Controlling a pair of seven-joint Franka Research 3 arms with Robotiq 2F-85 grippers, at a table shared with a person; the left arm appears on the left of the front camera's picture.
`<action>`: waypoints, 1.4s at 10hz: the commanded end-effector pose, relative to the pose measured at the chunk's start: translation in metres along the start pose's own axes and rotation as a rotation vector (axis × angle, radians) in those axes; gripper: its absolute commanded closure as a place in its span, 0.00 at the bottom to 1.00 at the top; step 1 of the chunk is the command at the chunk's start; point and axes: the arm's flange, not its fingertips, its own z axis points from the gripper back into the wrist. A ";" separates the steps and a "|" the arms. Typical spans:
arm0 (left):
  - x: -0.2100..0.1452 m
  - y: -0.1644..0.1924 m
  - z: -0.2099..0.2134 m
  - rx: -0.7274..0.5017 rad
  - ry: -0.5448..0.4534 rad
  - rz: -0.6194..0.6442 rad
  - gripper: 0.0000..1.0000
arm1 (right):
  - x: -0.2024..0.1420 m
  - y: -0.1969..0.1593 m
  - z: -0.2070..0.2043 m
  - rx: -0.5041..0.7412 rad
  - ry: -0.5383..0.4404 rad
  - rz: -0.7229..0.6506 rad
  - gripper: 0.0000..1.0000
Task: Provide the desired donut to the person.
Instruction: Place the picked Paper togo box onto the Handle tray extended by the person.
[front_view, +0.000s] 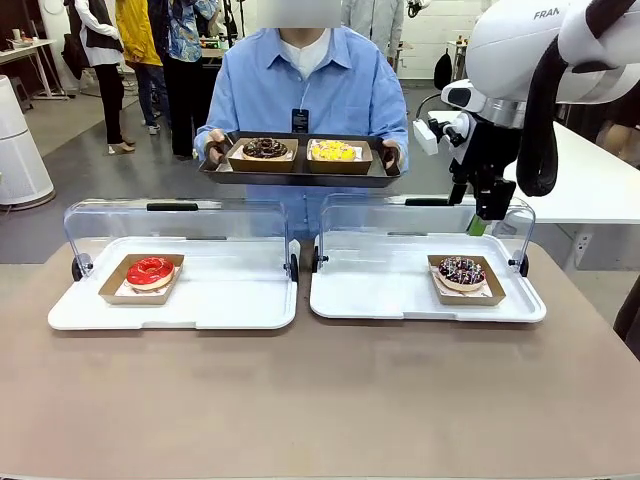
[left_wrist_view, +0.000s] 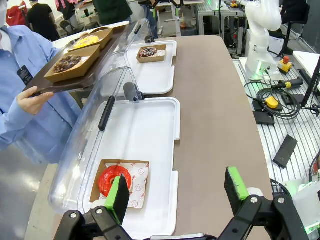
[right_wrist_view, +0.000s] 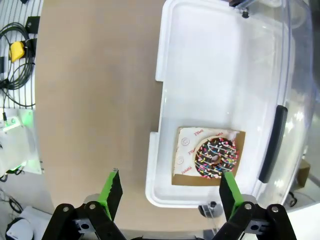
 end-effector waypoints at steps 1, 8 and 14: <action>0.002 -0.001 0.000 0.004 -0.015 -0.009 0.00 | 0.000 0.000 0.001 0.005 0.019 -0.001 0.00; 0.002 -0.001 0.000 0.004 -0.015 -0.009 0.00 | -0.045 -0.028 0.030 0.558 -0.976 0.082 0.00; 0.002 -0.001 0.000 0.004 -0.015 -0.009 0.00 | -0.147 -0.027 -0.039 0.201 -1.374 -0.299 0.00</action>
